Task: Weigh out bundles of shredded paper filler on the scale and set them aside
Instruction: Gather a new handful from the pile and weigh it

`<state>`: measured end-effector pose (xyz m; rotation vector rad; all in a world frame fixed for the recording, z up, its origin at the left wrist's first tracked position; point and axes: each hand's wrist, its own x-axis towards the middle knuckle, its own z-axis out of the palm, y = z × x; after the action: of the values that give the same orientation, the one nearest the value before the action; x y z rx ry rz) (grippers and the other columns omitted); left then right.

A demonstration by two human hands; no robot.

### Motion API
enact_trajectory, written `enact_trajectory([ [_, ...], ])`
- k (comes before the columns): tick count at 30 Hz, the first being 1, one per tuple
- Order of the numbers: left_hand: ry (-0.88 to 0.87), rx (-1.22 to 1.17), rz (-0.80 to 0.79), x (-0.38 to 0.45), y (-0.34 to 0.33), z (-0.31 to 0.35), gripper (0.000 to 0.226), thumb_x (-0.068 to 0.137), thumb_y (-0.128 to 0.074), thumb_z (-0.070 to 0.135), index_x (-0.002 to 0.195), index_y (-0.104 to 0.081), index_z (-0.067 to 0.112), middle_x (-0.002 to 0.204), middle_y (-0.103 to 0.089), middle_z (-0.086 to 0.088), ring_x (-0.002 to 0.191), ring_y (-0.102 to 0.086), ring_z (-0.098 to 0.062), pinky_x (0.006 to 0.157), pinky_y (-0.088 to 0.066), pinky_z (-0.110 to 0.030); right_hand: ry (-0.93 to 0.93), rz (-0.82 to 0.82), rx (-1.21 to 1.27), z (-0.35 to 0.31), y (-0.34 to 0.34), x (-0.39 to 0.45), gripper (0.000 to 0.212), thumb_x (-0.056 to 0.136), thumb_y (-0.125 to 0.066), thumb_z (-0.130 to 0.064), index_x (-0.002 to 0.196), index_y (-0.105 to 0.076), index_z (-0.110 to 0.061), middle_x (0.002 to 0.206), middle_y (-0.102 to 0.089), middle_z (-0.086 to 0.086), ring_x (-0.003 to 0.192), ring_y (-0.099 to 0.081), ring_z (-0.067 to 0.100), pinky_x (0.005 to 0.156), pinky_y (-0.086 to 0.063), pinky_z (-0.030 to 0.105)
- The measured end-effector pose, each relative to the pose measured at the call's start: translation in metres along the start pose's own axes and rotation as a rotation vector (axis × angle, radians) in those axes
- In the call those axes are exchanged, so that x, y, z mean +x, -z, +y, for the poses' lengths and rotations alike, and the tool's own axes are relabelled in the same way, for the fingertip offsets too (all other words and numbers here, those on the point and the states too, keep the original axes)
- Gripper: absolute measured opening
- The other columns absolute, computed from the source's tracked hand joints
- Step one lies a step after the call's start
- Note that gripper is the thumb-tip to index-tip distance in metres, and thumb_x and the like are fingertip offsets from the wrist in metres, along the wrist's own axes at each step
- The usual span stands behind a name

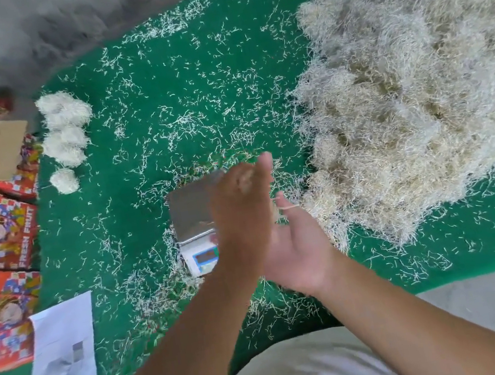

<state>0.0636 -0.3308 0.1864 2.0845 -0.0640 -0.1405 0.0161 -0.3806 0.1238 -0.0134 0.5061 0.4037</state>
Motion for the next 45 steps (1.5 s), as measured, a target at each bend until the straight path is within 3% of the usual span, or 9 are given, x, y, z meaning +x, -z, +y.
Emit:
enact_trajectory([
  [4, -0.143, -0.057, -0.008, -0.027, -0.001, -0.022, 0.044, 0.112, -0.026, 0.029, 0.133, -0.065, 0.02, 0.147, -0.056, -0.004, 0.142, -0.041, -0.025, 0.124, -0.02, -0.057, 0.06, 0.073, 0.112, 0.005, -0.017, 0.011, 0.06, 0.103, -0.054, -0.059, 0.149, -0.049, -0.02, 0.141, -0.061, 0.004, 0.14, -0.051, 0.024, 0.13, -0.022, 0.048],
  [9, -0.196, 0.493, -0.272, 0.001, 0.042, -0.077, 0.057, 0.106, -0.012, 0.042, 0.134, -0.061, 0.029, 0.168, -0.022, 0.018, 0.159, 0.004, -0.008, 0.126, 0.007, -0.059, 0.233, 0.188, -0.288, 0.028, -0.022, 0.013, 0.048, 0.099, -0.056, -0.068, 0.125, -0.077, -0.033, 0.127, -0.076, 0.007, 0.118, -0.073, 0.028, 0.098, -0.058, 0.054],
  [13, -0.076, 0.497, -0.326, -0.004, 0.049, -0.109, 0.045, 0.109, -0.031, 0.024, 0.152, -0.038, 0.031, 0.173, -0.007, 0.007, 0.16, 0.005, -0.019, 0.127, -0.002, -0.06, 0.366, 0.485, -0.806, 0.053, -0.011, 0.041, 0.067, 0.1, -0.046, -0.073, 0.108, -0.081, -0.017, 0.109, -0.081, 0.007, 0.101, -0.078, 0.017, 0.087, -0.059, 0.04],
  [17, 0.176, 0.273, -0.482, 0.003, 0.091, -0.17, 0.031, 0.11, -0.04, 0.027, 0.133, -0.061, 0.021, 0.122, -0.067, -0.004, 0.105, -0.066, -0.018, 0.089, -0.055, -0.035, 0.331, 0.873, -1.58, 0.058, 0.027, 0.074, 0.069, 0.102, -0.043, -0.07, 0.075, -0.061, -0.01, 0.058, -0.06, 0.004, 0.042, -0.053, 0.012, 0.053, -0.054, 0.031],
  [25, 0.58, 0.475, -0.298, -0.03, 0.241, -0.354, 0.031, 0.109, -0.046, 0.026, 0.124, -0.068, 0.01, 0.113, -0.07, -0.013, 0.089, -0.065, -0.022, 0.077, -0.047, -0.031, 0.145, 0.723, -1.421, 0.074, -0.01, 0.171, 0.089, 0.09, -0.072, -0.064, 0.152, -0.039, -0.009, 0.151, -0.053, 0.016, 0.133, -0.057, 0.038, 0.115, -0.045, 0.057],
  [29, 0.628, 0.465, -0.225, -0.027, 0.25, -0.394, 0.027, 0.103, -0.052, 0.036, 0.112, -0.07, 0.018, 0.11, -0.069, -0.012, 0.082, -0.063, -0.017, 0.07, -0.044, -0.03, 0.2, 0.59, -1.748, 0.101, -0.013, 0.248, 0.058, 0.092, -0.077, -0.014, 0.138, -0.042, -0.006, 0.13, -0.058, 0.019, 0.107, -0.064, 0.033, 0.082, -0.063, 0.046],
  [33, 0.445, 0.643, -0.222, 0.006, 0.216, -0.427, 0.051, 0.106, -0.04, 0.045, 0.149, -0.046, 0.019, 0.167, -0.025, -0.005, 0.153, -0.024, -0.025, 0.125, -0.021, -0.054, 0.163, 0.489, -1.675, 0.098, 0.015, 0.272, 0.058, 0.093, -0.079, -0.024, 0.145, -0.053, -0.022, 0.115, -0.072, -0.006, 0.098, -0.073, 0.013, 0.085, -0.06, 0.02],
  [40, 0.288, 0.848, -0.184, 0.024, 0.171, -0.467, 0.071, 0.104, -0.01, 0.058, 0.165, 0.007, 0.025, 0.171, 0.024, 0.0, 0.157, 0.022, -0.021, 0.122, -0.002, -0.069, 0.671, 1.146, -1.355, -0.019, 0.061, 0.141, 0.004, 0.096, -0.073, -0.02, 0.094, -0.07, -0.021, 0.095, -0.078, 0.008, 0.092, -0.076, 0.034, 0.085, -0.063, 0.044],
  [45, 0.218, 0.895, -0.142, 0.021, 0.163, -0.482, 0.073, 0.104, -0.014, 0.058, 0.166, 0.0, 0.021, 0.173, 0.016, -0.003, 0.159, 0.013, -0.025, 0.122, -0.006, -0.069, 0.85, 1.372, -1.103, -0.051, 0.068, 0.139, 0.072, 0.08, -0.08, -0.038, 0.137, -0.052, -0.003, 0.134, -0.061, 0.022, 0.118, -0.062, 0.034, 0.098, -0.055, 0.048],
])
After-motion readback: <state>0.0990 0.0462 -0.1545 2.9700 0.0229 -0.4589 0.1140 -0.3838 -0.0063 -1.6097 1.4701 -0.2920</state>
